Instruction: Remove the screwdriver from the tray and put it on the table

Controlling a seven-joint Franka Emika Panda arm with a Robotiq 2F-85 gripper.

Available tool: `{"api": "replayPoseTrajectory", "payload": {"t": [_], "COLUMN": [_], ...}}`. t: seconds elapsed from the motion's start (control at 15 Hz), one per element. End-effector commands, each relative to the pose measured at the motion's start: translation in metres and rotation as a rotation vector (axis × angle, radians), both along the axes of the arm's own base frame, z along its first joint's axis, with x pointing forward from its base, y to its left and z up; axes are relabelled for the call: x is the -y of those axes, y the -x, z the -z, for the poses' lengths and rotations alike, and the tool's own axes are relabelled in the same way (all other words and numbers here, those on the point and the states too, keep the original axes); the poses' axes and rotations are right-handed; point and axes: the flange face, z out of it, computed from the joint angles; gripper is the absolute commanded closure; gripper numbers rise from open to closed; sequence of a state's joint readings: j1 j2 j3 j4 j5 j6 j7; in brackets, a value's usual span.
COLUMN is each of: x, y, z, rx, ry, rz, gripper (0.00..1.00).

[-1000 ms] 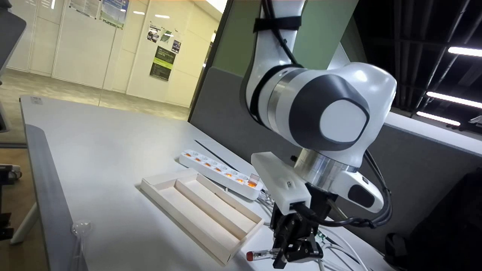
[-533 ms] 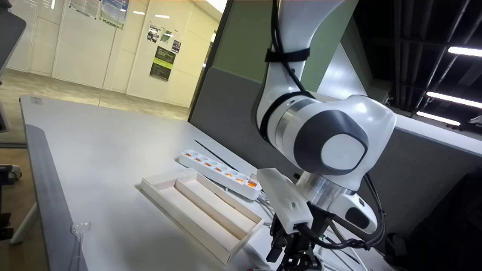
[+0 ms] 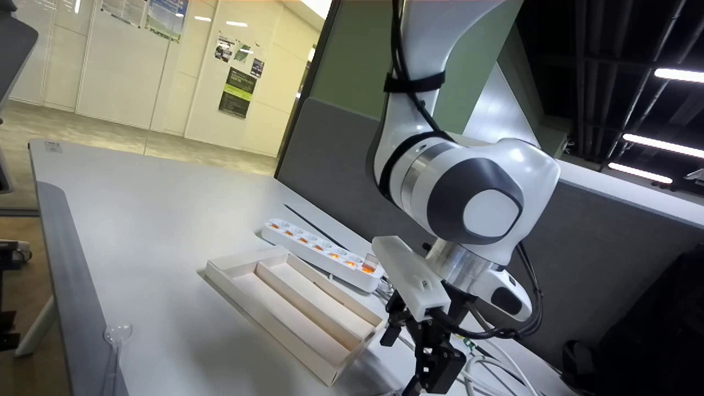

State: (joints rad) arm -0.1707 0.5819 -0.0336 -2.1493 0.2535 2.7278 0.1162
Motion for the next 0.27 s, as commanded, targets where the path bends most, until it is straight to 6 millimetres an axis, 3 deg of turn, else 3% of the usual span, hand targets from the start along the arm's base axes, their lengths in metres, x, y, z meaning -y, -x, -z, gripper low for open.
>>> {"api": "replayPoseTrajectory", "payload": {"t": [0.0,0.2], "x": [-0.024,-0.046], "y": [0.002,0.006], "z": [-0.025,-0.035], "rx": [-0.022,-0.033], "ry": [-0.01,-0.019], "rz": [-0.01,-0.042], "gripper": [0.0,0.0]}}
